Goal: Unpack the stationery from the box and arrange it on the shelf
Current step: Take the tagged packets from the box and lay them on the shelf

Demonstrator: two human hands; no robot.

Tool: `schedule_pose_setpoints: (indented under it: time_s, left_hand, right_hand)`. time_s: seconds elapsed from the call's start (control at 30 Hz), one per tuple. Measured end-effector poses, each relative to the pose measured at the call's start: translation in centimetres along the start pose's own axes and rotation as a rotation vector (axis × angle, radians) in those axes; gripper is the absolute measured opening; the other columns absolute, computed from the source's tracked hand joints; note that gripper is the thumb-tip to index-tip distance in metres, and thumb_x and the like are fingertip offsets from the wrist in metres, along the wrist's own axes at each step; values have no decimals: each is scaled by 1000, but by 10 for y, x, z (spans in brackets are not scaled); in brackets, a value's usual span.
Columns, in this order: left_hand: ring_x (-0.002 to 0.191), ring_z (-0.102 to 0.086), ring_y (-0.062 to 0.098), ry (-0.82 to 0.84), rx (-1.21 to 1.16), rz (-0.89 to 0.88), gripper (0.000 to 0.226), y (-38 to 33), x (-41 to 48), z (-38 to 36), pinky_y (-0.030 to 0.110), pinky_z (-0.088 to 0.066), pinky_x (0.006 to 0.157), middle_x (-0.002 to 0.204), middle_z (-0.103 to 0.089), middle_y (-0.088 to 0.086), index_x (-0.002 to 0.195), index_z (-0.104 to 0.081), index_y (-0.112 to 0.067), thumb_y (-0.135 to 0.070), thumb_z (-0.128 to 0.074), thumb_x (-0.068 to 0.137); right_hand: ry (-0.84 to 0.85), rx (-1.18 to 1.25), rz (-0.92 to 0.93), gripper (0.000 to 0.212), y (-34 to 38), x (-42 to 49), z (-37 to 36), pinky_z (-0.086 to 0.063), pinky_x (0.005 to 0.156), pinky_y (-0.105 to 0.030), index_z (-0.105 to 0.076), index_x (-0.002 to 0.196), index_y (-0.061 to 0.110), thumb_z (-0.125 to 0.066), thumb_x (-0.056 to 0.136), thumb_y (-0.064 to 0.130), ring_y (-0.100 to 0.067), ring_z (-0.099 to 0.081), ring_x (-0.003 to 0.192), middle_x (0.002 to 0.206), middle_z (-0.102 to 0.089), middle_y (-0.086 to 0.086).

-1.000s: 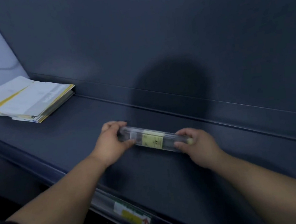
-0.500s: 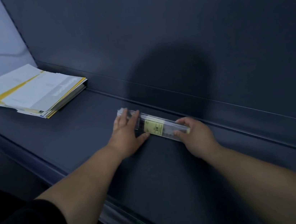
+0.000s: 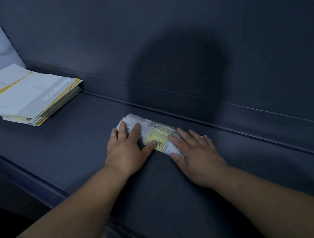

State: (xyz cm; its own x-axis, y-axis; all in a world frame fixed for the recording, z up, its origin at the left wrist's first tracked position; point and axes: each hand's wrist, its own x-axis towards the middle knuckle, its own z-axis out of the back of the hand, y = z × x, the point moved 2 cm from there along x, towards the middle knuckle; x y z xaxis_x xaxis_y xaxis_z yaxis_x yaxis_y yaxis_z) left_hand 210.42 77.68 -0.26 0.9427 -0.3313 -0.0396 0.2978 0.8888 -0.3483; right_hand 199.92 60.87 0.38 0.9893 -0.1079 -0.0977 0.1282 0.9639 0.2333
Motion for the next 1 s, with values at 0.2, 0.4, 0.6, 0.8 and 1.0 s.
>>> schedule_pose_setpoints:
  time_s: [0.2, 0.4, 0.6, 0.8, 1.0]
  left_hand:
    - [147, 4, 29, 54, 0, -4, 83, 0, -7, 7, 38, -6, 120, 161, 4, 5, 152, -8, -34, -70, -41, 85]
    - [145, -13, 27, -16, 24, 36, 78, 7, -67, 37, 36, -19, 118, 160, -10, 3, 151, -19, -27, -62, -48, 87]
    - [142, -25, 23, -157, 5, 201, 71, 19, -183, 55, 30, -22, 115, 156, -21, 2, 148, -30, -29, -52, -57, 86]
    - [135, -39, 19, -205, -117, 486, 66, 56, -330, 36, 24, -31, 108, 152, -30, 0, 145, -35, -27, -43, -61, 87]
    - [131, -41, 18, -260, -129, 718, 65, 104, -449, 25, 24, -33, 105, 148, -36, 0, 145, -35, -24, -41, -61, 88]
  right_hand:
    - [47, -37, 4, 58, -1, 0, 8, 3, 120, -45, -5, 152, 39, -22, 99, 55, -16, 2, 149, 162, 3, 11]
    - [-116, -63, 81, 51, 13, -33, 30, -10, 119, -40, -38, 143, 31, -39, 96, 51, -16, -29, 139, 149, -35, 5]
    - [-70, -8, 341, 52, 54, -84, 38, -32, 107, -32, -34, 145, 29, -45, 96, 44, -18, -43, 128, 144, -41, 4]
    - [-14, 179, 546, 52, 107, -147, 10, -44, 97, -31, -41, 140, 32, -53, 92, 47, -16, -48, 124, 142, -41, 9]
    - [111, 185, 667, 57, 148, -195, -33, -45, 95, -30, -42, 140, 32, -57, 89, 50, -15, -50, 121, 141, -45, 7]
